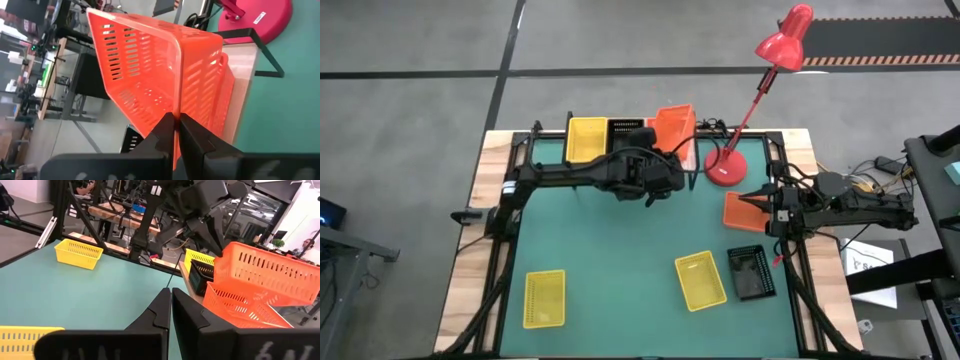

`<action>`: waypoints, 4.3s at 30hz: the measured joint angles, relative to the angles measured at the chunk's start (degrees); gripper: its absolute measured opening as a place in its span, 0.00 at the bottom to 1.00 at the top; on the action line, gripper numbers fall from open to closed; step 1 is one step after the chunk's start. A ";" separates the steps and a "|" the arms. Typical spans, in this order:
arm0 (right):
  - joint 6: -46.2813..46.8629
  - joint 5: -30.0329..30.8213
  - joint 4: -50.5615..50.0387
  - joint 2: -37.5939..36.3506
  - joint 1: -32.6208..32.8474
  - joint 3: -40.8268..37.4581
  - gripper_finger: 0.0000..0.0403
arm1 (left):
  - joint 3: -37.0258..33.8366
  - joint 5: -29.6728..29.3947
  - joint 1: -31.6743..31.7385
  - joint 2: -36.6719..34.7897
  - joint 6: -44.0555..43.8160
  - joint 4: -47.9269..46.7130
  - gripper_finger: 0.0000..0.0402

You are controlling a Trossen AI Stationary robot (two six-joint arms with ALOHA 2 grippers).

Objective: Stack baskets on shelf by color
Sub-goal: Stack the left orange bin on top of the orange bin on the shelf, then stack the left yellow bin on top of the yellow bin on the shelf

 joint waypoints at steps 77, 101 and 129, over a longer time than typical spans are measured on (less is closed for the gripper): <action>0.40 -0.08 1.52 0.42 0.01 -0.39 0.02 | -12.97 47.67 -9.55 -7.83 -3.69 -1.40 0.09; 0.93 -0.63 7.38 4.45 0.04 -0.96 0.02 | -45.15 62.15 -44.31 -22.20 -56.91 -2.03 0.06; 1.29 -0.70 7.39 5.33 0.04 -0.96 0.02 | -64.02 60.50 -51.87 -21.73 -65.85 15.99 0.39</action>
